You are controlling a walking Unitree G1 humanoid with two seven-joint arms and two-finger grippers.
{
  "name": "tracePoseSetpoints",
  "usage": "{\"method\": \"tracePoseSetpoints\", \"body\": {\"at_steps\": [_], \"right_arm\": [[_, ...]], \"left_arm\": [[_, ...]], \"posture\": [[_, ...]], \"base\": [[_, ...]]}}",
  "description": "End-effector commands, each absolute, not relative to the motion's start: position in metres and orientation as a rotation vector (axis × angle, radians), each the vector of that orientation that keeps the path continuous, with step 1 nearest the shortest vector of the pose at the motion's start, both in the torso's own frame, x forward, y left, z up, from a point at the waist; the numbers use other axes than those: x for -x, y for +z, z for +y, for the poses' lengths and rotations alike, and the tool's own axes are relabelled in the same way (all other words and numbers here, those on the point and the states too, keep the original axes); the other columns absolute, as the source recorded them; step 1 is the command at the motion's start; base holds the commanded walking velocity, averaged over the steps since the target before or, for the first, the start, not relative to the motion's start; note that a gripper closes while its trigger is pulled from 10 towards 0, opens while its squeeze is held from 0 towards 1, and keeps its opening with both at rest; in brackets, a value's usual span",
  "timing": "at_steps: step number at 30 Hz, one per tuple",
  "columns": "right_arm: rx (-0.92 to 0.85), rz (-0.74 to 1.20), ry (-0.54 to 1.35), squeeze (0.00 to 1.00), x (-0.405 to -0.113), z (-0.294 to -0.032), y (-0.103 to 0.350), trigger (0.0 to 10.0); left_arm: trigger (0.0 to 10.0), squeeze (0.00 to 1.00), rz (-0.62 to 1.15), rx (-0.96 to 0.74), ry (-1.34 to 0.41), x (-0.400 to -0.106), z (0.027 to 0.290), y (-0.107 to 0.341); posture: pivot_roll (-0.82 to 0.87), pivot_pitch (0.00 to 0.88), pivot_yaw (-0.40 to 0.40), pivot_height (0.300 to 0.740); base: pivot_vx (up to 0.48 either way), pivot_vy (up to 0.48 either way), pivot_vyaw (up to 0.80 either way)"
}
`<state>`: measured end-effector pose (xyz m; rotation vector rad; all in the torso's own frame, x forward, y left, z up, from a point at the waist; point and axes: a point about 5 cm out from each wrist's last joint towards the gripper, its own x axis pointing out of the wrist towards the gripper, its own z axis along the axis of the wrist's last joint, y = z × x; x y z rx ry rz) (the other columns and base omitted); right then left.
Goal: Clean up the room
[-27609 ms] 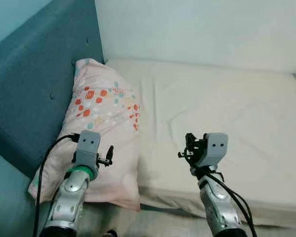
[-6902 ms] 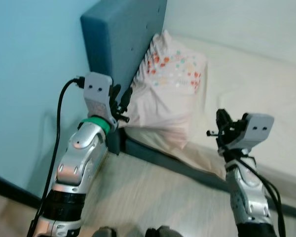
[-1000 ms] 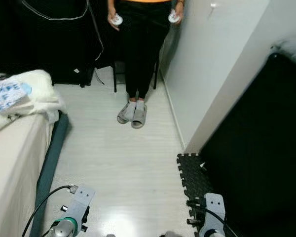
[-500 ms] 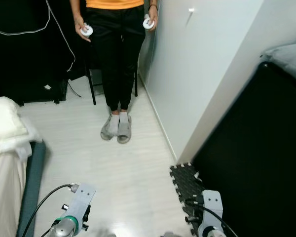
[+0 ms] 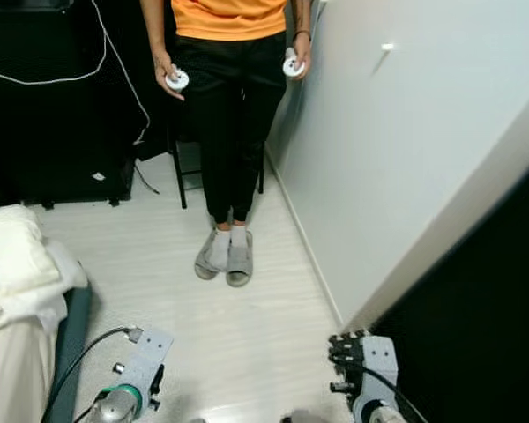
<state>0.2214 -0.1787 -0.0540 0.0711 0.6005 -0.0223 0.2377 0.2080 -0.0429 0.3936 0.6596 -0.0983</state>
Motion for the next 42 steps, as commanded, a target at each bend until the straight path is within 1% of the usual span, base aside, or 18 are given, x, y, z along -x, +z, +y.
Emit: {"method": "tracePoseSetpoints", "body": {"at_steps": [1, 12, 21, 30, 42], "right_arm": [[-0.069, 0.621, -0.042, 0.0, -0.2151, -0.1849, -0.0575, 10.0], [-0.069, 0.617, -0.036, 0.0, -0.215, -0.1837, -0.0575, 10.0], [-0.06, 0.62, -0.044, 0.0, -0.2152, -0.1855, -0.0574, 10.0], [-0.06, 0.614, -0.04, 0.0, -0.2159, -0.1858, -0.0567, 10.0], [-0.062, 0.618, -0.039, 0.0, -0.2149, -0.186, -0.0573, 10.0]], "left_arm": [[10.0, 0.0, 0.687, -0.39, -0.121, -0.2311, 0.2027, -0.049], [10.0, 0.0, 0.689, -0.391, -0.12, -0.2311, 0.2032, -0.0489], [10.0, 0.0, 0.691, -0.375, -0.108, -0.2315, 0.2032, -0.0489], [10.0, 0.0, 0.69, -0.376, -0.108, -0.2323, 0.203, -0.0484], [10.0, 0.0, 0.691, -0.376, -0.111, -0.2326, 0.2026, -0.0483]], "posture": [[0.05, 0.062, -0.004, 0.701], [0.04, 0.069, -0.004, 0.701], [0.04, 0.07, -0.003, 0.701], [0.04, 0.07, -0.003, 0.74], [0.04, 0.07, -0.003, 0.74]], "base": [[0.424, 0.0, 0.0], [0.412, 0.0, 0.0], [0.0, 0.0, 0.0], [0.0, 0.0, 0.0], [0.0, 0.0, 0.0]]}}
